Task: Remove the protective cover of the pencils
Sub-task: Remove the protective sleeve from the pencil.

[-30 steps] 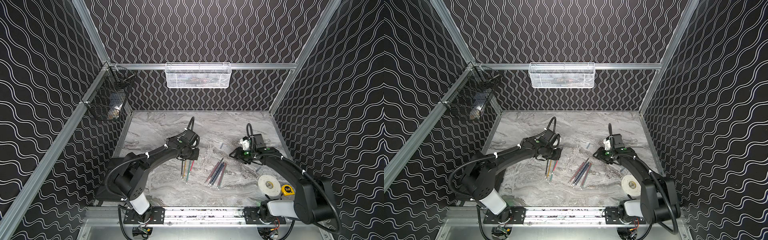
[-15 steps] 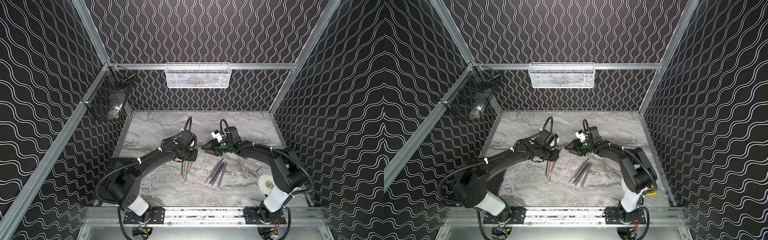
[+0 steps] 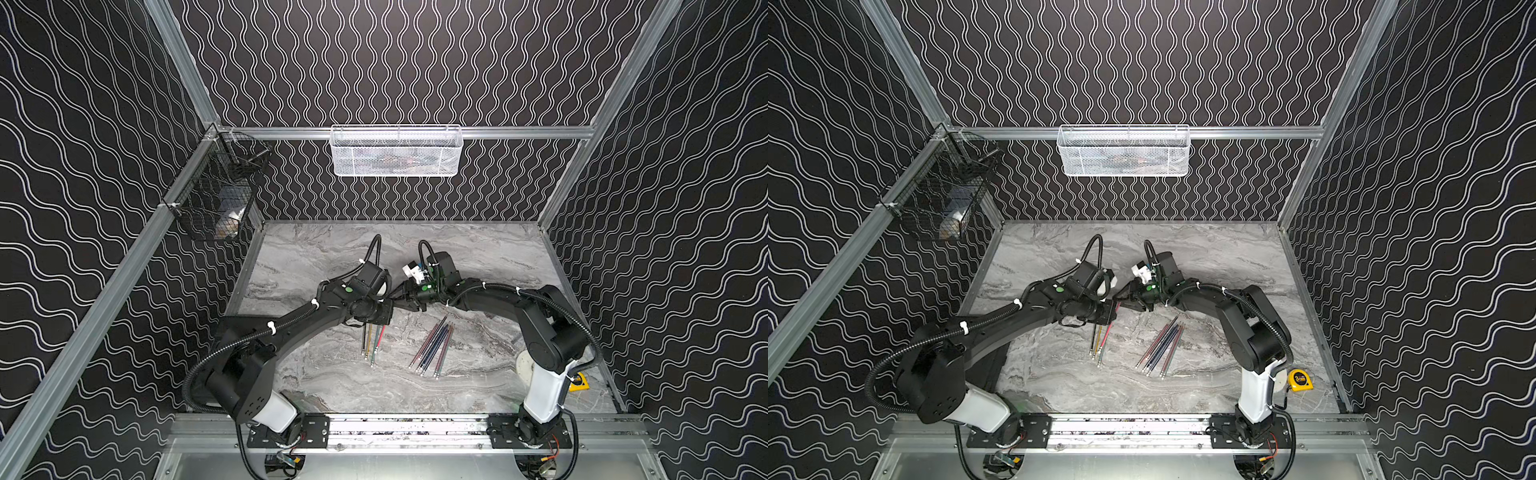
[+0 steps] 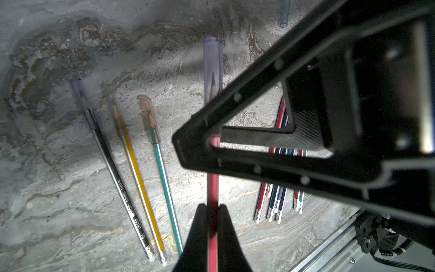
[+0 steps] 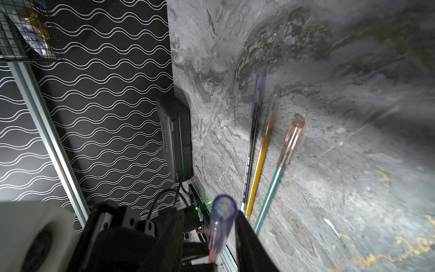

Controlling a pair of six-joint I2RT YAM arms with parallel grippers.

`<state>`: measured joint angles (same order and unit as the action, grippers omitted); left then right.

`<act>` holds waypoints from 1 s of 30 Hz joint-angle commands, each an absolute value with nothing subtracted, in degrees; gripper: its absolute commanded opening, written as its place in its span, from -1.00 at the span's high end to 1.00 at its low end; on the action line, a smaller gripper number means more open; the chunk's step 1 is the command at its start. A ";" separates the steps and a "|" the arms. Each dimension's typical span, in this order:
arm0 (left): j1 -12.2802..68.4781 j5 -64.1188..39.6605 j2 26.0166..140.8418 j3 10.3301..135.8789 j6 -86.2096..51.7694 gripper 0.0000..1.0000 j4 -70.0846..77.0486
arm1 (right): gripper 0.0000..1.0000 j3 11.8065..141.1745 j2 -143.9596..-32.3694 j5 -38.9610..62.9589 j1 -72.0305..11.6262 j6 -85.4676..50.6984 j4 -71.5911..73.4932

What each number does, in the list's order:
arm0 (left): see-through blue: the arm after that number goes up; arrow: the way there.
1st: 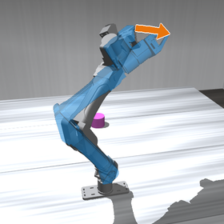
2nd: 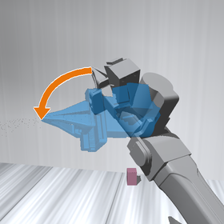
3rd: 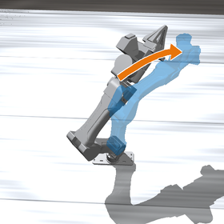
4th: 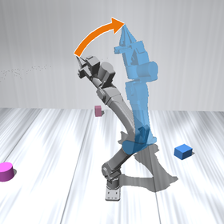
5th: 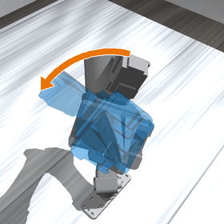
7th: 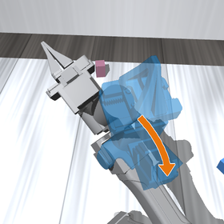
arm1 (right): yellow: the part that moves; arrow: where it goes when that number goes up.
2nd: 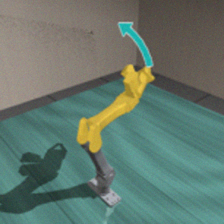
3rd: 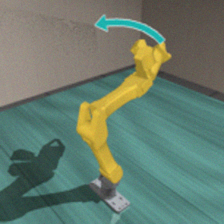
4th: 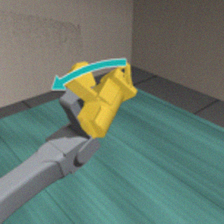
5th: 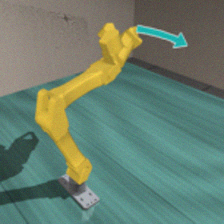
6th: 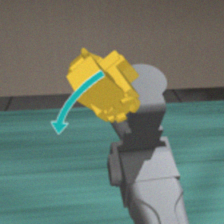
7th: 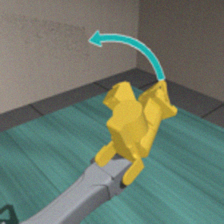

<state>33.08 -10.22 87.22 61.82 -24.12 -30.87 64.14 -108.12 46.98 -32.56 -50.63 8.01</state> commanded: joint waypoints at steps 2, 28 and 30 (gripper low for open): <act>33.15 -11.07 86.48 61.37 -24.50 0.79 -29.89 | 0.72 64.60 -108.28 46.07 -32.69 -52.71 10.19; 33.14 -13.25 84.02 59.32 -23.97 0.71 -30.21 | 0.92 67.06 -100.29 35.68 -32.34 -45.74 -2.67; 33.14 -13.44 84.35 59.37 -23.83 0.92 -30.48 | 0.92 66.98 -99.96 35.68 -32.34 -45.87 -2.65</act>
<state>33.36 -14.33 84.42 59.55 -23.44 -29.58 67.02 -100.86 36.82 -32.45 -46.50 -1.39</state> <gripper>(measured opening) 0.081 0.084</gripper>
